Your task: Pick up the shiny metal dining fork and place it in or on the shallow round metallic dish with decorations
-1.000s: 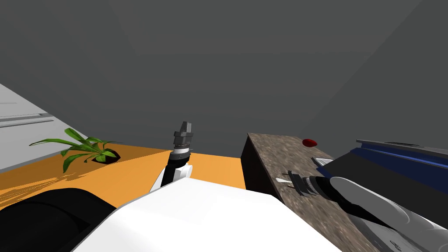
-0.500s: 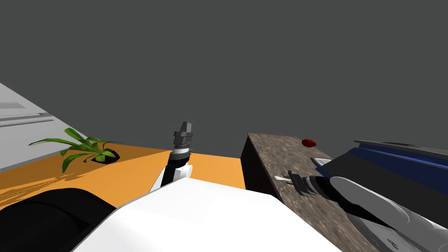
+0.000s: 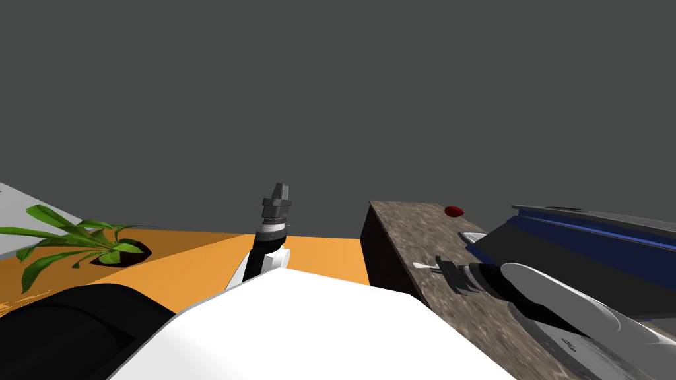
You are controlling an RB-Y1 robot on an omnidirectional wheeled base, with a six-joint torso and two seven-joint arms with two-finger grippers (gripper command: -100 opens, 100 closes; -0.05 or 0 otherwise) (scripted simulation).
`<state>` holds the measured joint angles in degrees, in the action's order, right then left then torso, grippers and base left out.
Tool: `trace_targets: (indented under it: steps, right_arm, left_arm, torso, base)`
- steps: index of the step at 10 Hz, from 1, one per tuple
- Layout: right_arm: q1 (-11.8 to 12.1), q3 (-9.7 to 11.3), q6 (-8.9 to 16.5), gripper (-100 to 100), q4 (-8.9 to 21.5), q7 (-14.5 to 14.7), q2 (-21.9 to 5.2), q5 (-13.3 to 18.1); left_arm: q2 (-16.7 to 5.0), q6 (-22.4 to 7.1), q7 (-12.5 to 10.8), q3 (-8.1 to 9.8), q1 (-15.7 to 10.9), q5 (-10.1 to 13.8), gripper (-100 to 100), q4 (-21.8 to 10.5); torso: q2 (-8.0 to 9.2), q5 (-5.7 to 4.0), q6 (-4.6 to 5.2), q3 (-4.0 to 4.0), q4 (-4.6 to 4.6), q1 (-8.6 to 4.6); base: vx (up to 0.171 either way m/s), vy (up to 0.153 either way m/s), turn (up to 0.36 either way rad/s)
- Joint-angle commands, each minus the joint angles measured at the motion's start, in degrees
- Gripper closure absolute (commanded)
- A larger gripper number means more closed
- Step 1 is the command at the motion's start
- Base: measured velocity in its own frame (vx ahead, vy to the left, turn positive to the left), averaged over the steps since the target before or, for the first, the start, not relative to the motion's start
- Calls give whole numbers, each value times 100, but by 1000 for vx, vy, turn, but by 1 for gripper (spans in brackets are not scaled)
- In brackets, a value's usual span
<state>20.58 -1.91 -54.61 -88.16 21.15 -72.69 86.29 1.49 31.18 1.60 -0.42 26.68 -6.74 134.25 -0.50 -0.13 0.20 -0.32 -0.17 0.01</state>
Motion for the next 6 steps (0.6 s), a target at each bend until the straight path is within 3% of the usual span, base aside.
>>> trace_targets:
  steps: [1,4,5,6]
  right_arm:
    - [-56,-146,-244,100,50,137,95,63]
    - [-135,-429,-662,100,132,383,262,168]
    - [-118,-367,-558,100,111,318,226,146]
    - [-120,-378,-590,0,113,335,231,150]
  left_arm:
    - [0,0,0,0,0,0,0,0]
    - [0,0,0,0,0,0,0,0]
    - [0,0,0,0,0,0,0,0]
    - [0,0,0,0,-1,0,0,0]
  torso:
    - [0,0,0,0,0,0]
    - [3,0,0,1,0,0]
    - [2,0,-1,1,0,0]
    - [9,-1,-3,4,1,-7]
  base:
    - [57,24,-123]
    - [51,34,-137]
    - [23,16,-22]
    - [0,0,0]
